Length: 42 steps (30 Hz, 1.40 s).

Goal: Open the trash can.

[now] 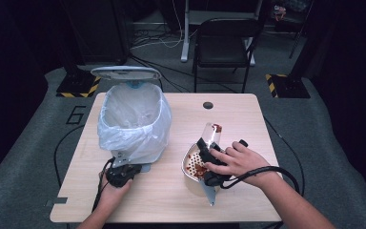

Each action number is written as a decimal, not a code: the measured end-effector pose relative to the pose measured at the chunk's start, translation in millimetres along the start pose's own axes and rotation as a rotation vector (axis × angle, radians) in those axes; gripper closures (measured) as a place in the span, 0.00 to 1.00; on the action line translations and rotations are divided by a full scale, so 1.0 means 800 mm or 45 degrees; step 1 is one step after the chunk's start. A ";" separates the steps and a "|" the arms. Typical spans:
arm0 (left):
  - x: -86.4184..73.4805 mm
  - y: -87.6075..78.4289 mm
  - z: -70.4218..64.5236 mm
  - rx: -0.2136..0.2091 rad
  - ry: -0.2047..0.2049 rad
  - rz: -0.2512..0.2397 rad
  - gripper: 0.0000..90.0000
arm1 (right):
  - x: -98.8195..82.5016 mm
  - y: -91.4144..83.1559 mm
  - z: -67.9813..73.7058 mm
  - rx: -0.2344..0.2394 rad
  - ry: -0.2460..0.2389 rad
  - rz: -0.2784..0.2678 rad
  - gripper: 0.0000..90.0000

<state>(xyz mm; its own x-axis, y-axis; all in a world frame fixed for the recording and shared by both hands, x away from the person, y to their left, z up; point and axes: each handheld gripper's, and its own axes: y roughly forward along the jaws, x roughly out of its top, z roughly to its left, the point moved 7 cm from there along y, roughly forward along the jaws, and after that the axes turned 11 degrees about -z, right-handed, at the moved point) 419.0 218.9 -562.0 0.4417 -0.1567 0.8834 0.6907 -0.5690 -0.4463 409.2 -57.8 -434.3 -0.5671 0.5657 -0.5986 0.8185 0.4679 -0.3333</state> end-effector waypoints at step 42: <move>0.001 0.000 0.000 -0.023 -0.028 -0.011 1.00 | -0.116 -0.015 -0.054 0.162 2.285 -0.604 0.43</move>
<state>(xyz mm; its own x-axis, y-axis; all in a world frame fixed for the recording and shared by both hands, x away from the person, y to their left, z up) 419.3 218.5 -561.7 0.4487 -0.1339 0.8836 0.6842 -0.5845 -0.4361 448.4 -86.8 -343.4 -0.0584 0.4098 0.9103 0.5355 0.7824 -0.3179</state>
